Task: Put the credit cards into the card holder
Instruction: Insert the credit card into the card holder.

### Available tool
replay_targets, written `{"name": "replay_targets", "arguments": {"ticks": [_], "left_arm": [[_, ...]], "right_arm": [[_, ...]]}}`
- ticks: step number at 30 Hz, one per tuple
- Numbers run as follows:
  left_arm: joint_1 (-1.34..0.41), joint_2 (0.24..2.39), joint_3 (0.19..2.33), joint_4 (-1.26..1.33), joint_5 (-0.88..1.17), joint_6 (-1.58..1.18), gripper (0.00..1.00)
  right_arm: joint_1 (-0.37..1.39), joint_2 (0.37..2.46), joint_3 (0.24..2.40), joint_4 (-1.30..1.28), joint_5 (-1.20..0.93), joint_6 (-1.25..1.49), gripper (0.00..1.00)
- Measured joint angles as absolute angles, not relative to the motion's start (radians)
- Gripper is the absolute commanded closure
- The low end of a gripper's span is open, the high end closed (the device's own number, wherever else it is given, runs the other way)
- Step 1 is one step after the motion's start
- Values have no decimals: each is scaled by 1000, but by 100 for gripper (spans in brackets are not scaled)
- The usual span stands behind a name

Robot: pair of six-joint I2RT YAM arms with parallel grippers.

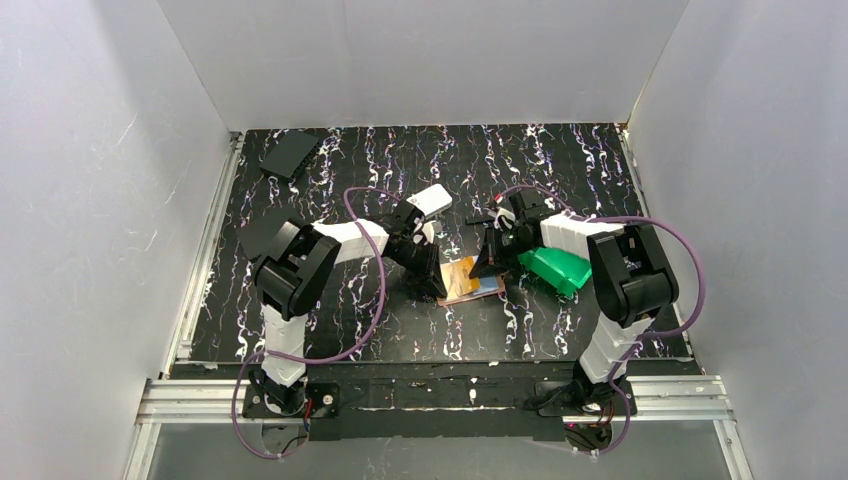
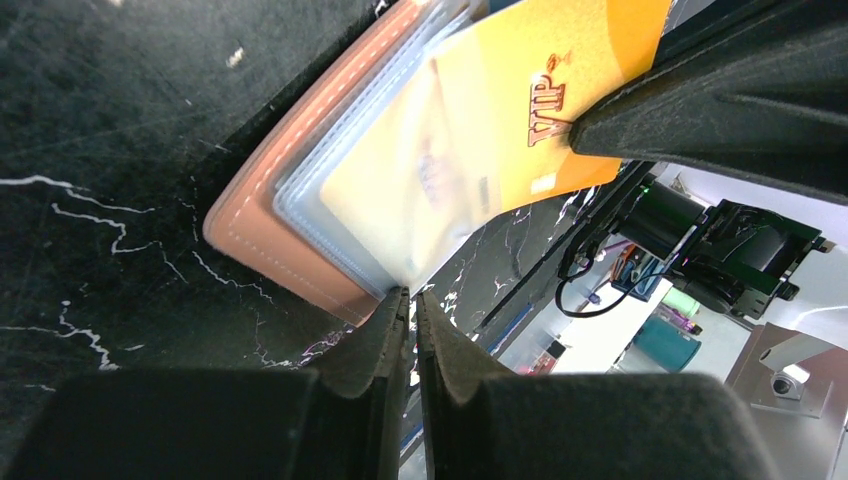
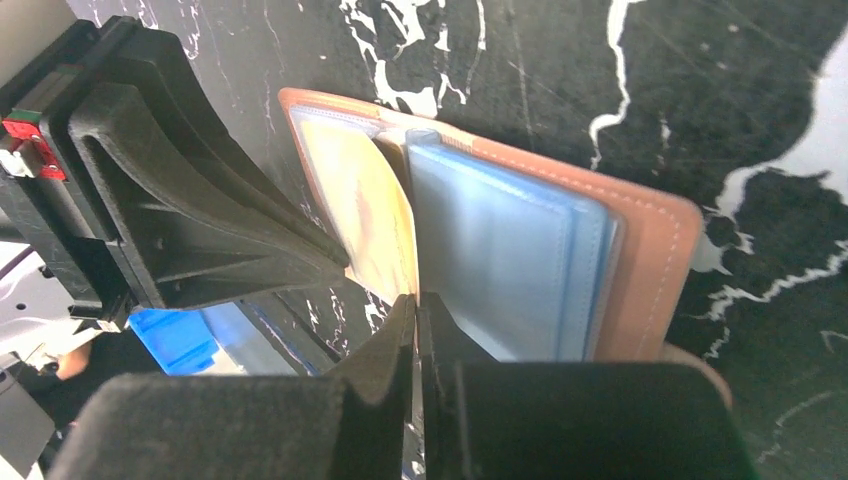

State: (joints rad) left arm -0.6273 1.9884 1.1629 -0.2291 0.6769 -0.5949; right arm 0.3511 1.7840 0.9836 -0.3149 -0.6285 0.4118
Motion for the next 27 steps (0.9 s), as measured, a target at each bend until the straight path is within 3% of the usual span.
{"name": "replay_targets", "arguments": {"ticks": [7, 11, 27], "left_arm": [[-625, 1987, 1160, -231, 678, -595, 92], [-625, 1987, 1159, -230, 678, -595, 92], [-625, 1987, 1159, -229, 677, -593, 93]], "right_arm": [[377, 1784, 988, -316, -559, 388, 71], [384, 1779, 1009, -364, -508, 351, 66], [397, 1772, 1031, -363, -477, 291, 69]]}}
